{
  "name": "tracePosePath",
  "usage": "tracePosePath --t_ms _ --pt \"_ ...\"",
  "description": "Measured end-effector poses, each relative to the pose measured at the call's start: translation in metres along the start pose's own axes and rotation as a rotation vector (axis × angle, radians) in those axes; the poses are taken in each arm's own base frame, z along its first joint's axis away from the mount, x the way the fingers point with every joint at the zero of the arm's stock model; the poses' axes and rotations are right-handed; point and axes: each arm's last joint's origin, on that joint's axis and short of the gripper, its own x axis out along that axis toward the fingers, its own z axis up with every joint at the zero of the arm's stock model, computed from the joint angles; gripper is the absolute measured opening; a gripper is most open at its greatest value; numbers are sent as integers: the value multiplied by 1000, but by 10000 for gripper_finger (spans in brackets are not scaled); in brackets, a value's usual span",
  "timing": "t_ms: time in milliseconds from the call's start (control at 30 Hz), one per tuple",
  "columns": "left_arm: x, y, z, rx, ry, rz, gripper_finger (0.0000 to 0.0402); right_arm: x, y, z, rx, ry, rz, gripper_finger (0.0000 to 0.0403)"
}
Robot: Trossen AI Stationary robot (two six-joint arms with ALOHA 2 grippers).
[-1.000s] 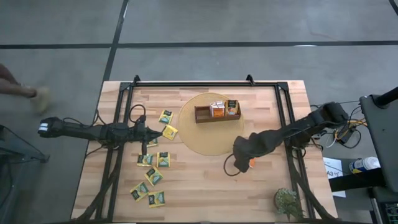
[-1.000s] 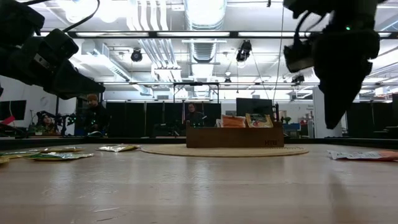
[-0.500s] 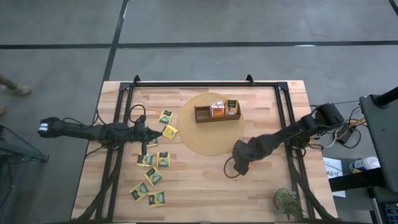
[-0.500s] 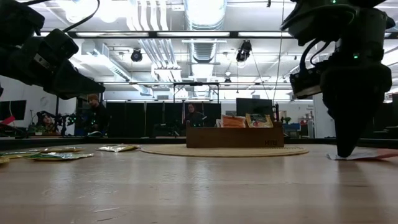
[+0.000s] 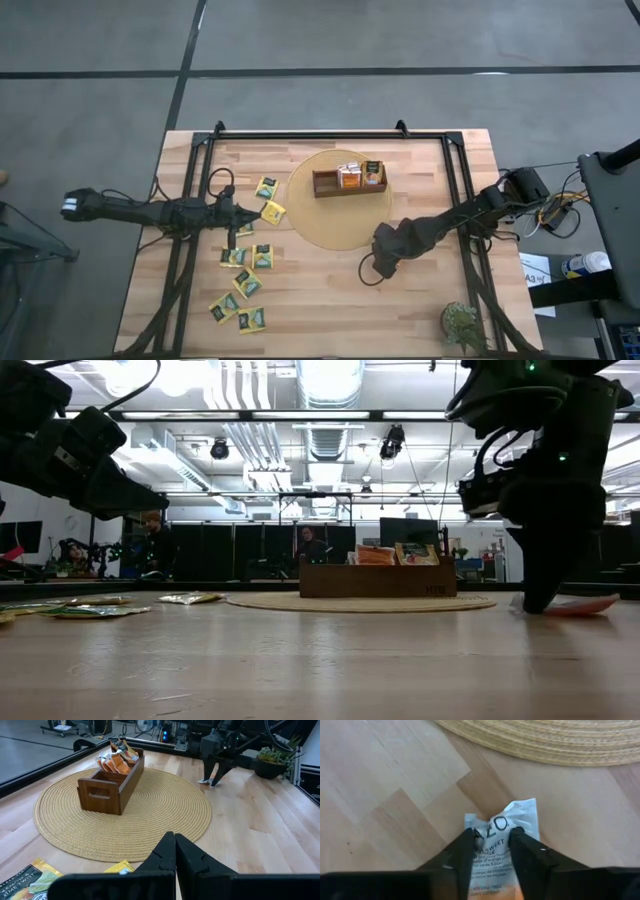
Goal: Pick & Place Tea
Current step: Put the white tea bag into the middle section of the wooden organizer
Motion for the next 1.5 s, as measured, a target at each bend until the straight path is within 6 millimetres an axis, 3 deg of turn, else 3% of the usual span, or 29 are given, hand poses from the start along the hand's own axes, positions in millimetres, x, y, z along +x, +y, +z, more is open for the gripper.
tracePosePath --t_ms 233,467,667,833,1033,1233,1500 --pt "0 0 0 0 0 0 0 -8 -1 2 9 -33 22 16" --pt "0 0 0 0 0 0 0 -11 1 7 55 -151 18 13" --pt "0 0 0 0 1 0 0 -15 8 21 110 -426 14 13" --pt "0 0 0 0 0 0 0 -22 13 37 283 -657 55 13" --pt "0 0 0 0 0 0 0 -26 4 67 412 -860 27 13" --pt "0 0 0 0 1 0 0 -19 -1 80 571 -1096 -118 13" --pt "0 0 0 0 1 0 0 -4 -2 80 695 -1204 -176 13"
